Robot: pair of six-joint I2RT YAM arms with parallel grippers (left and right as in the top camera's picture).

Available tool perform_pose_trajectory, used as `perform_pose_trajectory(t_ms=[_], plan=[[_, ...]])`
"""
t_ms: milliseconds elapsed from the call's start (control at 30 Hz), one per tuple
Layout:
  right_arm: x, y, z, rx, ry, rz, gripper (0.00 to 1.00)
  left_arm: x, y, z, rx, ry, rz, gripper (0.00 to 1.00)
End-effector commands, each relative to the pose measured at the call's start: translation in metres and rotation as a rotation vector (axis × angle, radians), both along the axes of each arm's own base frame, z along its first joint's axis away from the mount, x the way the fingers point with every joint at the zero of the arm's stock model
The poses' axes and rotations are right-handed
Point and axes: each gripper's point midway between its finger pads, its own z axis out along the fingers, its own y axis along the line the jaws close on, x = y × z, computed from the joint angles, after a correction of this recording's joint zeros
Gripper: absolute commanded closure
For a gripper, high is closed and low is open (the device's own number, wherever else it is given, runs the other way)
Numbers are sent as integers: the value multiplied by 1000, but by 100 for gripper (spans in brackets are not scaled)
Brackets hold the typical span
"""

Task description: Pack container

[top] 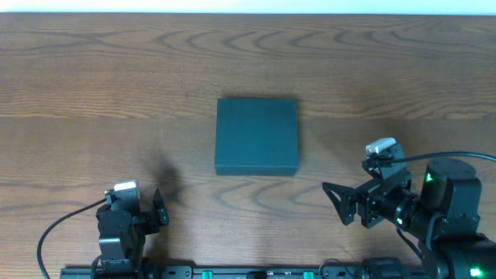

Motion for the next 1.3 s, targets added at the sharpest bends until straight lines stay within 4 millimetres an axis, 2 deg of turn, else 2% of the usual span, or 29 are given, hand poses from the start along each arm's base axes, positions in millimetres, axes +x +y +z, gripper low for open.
perform_pose_trajectory(t_ms=[0, 700, 900, 1000, 1100, 1267], plan=[[0, 1, 0, 5, 3, -1, 1, -1, 2, -5, 9, 12, 6, 5], [-5, 1, -4, 2, 27, 0, 1, -1, 2, -5, 9, 12, 6, 5], [-2, -29, -13, -146, -120, -121, 1, -1, 2, -5, 9, 12, 6, 5], [0, -35, -33, -158, -182, -154, 1, -1, 2, -5, 9, 12, 6, 5], [3, -36, -67, -155, -228, -165, 1, -1, 2, -5, 9, 12, 6, 5], [4, -36, -114, -139, -264, -176, 1, -1, 2, -5, 9, 12, 6, 5]])
